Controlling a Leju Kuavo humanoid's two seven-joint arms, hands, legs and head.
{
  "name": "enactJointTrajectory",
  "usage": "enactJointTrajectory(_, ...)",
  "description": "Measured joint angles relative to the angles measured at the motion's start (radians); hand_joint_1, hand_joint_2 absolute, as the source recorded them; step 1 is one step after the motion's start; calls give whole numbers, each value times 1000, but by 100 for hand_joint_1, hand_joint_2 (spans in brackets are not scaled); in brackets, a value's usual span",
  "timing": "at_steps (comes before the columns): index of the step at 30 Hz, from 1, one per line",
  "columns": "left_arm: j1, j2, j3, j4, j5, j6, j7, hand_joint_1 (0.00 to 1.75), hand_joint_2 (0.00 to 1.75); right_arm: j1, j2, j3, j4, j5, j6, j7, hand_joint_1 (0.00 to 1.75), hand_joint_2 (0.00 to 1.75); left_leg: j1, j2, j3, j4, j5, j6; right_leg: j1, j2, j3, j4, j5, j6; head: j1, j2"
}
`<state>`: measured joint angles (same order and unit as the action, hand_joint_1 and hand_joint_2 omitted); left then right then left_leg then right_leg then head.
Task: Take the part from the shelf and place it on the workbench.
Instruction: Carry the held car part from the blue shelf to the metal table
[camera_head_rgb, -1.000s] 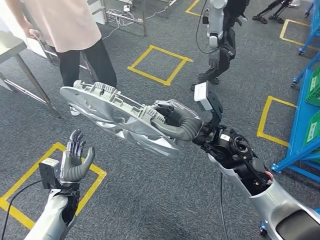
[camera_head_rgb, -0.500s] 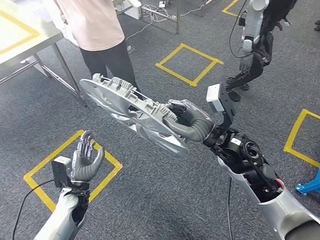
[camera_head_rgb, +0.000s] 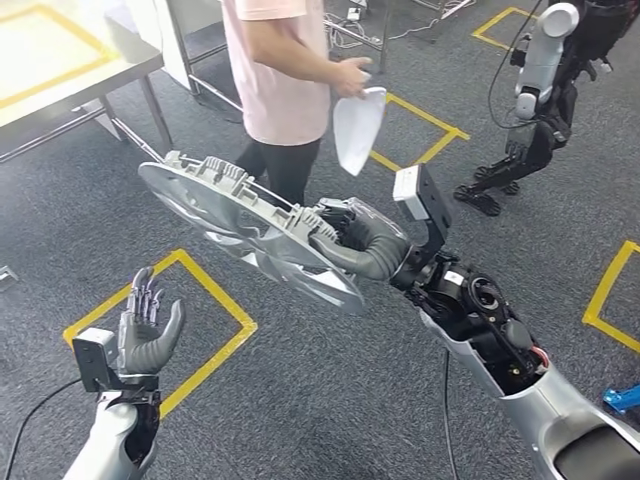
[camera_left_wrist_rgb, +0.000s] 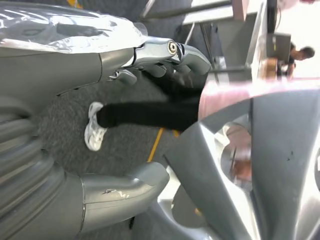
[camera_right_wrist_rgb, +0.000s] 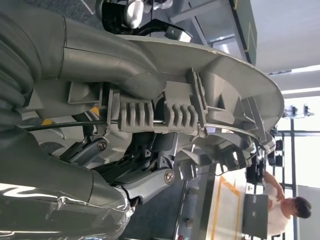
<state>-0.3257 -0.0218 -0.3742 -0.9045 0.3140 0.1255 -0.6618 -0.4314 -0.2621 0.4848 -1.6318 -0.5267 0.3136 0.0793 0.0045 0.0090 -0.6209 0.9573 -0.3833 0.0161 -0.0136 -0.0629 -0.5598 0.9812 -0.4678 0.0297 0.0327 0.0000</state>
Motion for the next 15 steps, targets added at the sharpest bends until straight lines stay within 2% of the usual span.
enactJointTrajectory(1, 2, 1, 0, -7, 1, 0, 2, 0, 175, 0, -2, -1, 1, 0, -1, -1, 175, 175, 2, -7, 2, -1, 1, 5, -2, 17, -20, 46, -28, 3, 5, 0)
enactJointTrajectory(3, 8, 2, 0, -18, 2, 2, 6, 0, 175, 2, -4, -4, 5, 0, -4, -2, 175, 175, 3, -22, 3, -1, 0, 11, -4, 49, -83, 191, -96, 6, 17, 0)
enactJointTrajectory(4, 12, 2, 0, -23, 2, 3, 7, 0, 175, 3, -5, -4, 8, 0, -5, -3, 175, 175, 2, -31, 3, -1, 0, 12, -4, 54, -113, 253, -117, 7, 22, 0)
enactJointTrajectory(5, 18, 3, 0, -28, 2, 5, 8, 0, 175, 5, -5, -5, 12, 2, -7, -3, 175, 175, 2, -41, 4, -1, 0, 12, -4, 57, -128, 283, -119, 7, 25, 0)
enactJointTrajectory(6, 23, 4, 0, -33, 2, 7, 9, 0, 175, 6, -5, -5, 16, 3, -9, -3, 175, 175, 1, -51, 5, 0, 0, 12, -4, 58, -124, 270, -99, 5, 28, 0)
enactJointTrajectory(7, 27, 5, 0, -38, 2, 8, 11, 0, 175, 6, -5, -6, 19, 6, -11, -3, 175, 175, 1, -62, 6, 0, 0, 11, -4, 63, -102, 217, -63, 1, 31, 0)
enactJointTrajectory(8, 30, 5, 0, -44, 3, 9, 13, 0, 175, 6, -6, -7, 22, 8, -14, -3, 175, 175, 2, -72, 8, 1, 0, 11, -4, 77, -70, 141, -22, -4, 36, 0)
enactJointTrajectory(9, 32, 5, 0, -50, 4, 10, 15, 0, 175, 5, -6, -8, 25, 9, -16, -3, 175, 175, 1, -82, 7, 2, 0, 8, -4, 98, -37, 70, 10, -8, 38, 0)
enactJointTrajectory(10, 35, 5, 0, -56, 5, 11, 19, 0, 175, 5, -7, -8, 27, 10, -17, -3, 175, 175, 2, -91, 3, 3, 1, 4, -4, 115, -12, 18, 27, -11, 41, 0)
enactJointTrajectory(11, 38, 6, 0, -61, 6, 11, 22, 0, 175, 5, -8, -9, 29, 10, -19, -4, 175, 175, 4, -99, -2, 4, 4, -1, -3, 127, 1, -9, 31, -13, 43, 0)
enactJointTrajectory(12, 42, 6, 0, -65, 6, 12, 24, 0, 175, 5, -8, -8, 31, 9, -19, -4, 175, 175, 5, -107, -8, 3, 8, -7, -2, 127, 6, -17, 27, -14, 45, 0)
enactJointTrajectory(13, 46, 7, 0, -69, 6, 12, 26, 0, 175, 5, -8, -8, 32, 9, -19, -4, 175, 175, 6, -115, -11, 2, 10, -14, -3, 118, 8, -23, 27, -16, 46, 0)
enactJointTrajectory(14, 49, 8, 0, -73, 6, 12, 26, 0, 175, 4, -8, -8, 33, 9, -20, -4, 175, 175, 5, -109, -14, 5, 8, -20, -5, 108, 11, -28, 29, -19, 46, 0)
enactJointTrajectory(15, 51, 9, 0, -77, 7, 12, 26, 0, 175, 3, -8, -9, 34, 10, -20, -3, 175, 175, 3, -91, -22, 20, -3, -25, -7, 98, 15, -34, 31, -24, 41, 0)
